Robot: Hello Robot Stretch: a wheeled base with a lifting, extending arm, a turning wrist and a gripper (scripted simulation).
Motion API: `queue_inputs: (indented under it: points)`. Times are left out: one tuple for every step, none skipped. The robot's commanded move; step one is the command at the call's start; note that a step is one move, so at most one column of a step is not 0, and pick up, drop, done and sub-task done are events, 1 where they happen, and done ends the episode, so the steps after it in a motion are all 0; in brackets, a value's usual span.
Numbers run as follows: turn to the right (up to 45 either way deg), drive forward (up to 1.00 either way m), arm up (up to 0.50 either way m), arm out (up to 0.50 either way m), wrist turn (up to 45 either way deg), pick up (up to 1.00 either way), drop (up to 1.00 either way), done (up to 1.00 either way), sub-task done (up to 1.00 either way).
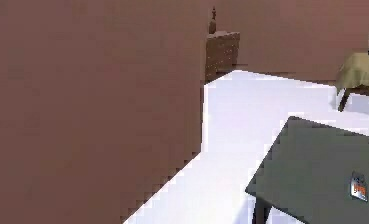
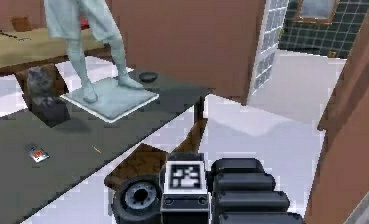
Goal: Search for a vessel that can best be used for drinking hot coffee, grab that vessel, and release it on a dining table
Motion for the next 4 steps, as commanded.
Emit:
queue_inputs:
  points:
    - [0.0, 0.95, 0.00, 0.00, 0.0, 0.00, 0.00, 0.00, 0.00]
    - [36.0, 0.00, 0.00, 0.00, 0.0, 0.00, 0.00, 0.00, 0.00]
    - [0.0, 1.00, 0.00, 0.00, 0.0, 0.00, 0.00, 0.00, 0.00]
    - [12.0, 0.00, 0.00, 0.00, 0.0, 0.00, 0.00, 0.00, 0.00]
